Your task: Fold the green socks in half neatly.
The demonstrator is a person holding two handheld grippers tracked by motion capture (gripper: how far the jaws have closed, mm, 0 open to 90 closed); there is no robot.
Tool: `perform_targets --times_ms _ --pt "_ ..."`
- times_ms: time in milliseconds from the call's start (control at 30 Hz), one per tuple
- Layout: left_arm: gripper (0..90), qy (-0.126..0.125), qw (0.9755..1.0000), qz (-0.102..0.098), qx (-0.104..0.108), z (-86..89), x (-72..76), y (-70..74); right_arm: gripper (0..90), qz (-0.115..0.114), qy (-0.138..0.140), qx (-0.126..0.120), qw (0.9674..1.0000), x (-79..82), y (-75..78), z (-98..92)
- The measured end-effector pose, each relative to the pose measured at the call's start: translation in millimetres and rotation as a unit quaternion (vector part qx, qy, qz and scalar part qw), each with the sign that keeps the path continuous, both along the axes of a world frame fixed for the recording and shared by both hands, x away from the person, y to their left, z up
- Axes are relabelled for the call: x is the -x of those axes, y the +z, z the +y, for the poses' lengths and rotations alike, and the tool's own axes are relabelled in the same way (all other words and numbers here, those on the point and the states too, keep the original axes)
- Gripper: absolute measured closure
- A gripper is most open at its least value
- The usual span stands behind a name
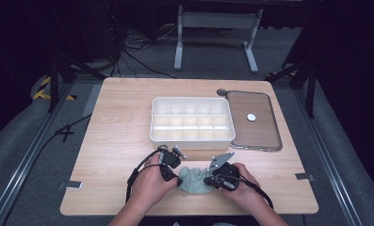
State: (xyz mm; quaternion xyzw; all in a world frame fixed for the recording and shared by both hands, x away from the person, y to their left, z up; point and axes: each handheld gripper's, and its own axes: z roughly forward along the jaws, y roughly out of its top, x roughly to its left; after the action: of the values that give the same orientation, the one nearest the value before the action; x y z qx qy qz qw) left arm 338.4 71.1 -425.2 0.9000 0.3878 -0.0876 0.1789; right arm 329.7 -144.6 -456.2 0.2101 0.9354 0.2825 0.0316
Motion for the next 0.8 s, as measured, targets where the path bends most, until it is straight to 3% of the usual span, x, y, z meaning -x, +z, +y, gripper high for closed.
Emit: perform_targets --times_ms 167,333,567,800 --pt "81.3 -0.016 0.9998 -0.009 0.008 -7.2 1.1 4.2 90.0 0.002 0.000 -0.002 1.0000 -0.6 -0.2 -0.1" --pt "81.3 -0.026 0.9990 -0.020 0.029 -17.1 1.8 9.0 90.0 0.003 -0.002 -0.006 1.0000 0.2 -0.6 -0.3" --pt "80.8 -0.035 0.9982 -0.022 0.044 -28.4 0.2 8.0 90.0 0.001 -0.004 -0.007 1.0000 1.0 -0.8 -1.0" --pt "80.9 -0.041 0.9981 -0.021 0.041 -36.8 -4.5 -0.4 90.0 0.000 -0.009 -0.008 0.9999 1.5 -1.3 -1.5"
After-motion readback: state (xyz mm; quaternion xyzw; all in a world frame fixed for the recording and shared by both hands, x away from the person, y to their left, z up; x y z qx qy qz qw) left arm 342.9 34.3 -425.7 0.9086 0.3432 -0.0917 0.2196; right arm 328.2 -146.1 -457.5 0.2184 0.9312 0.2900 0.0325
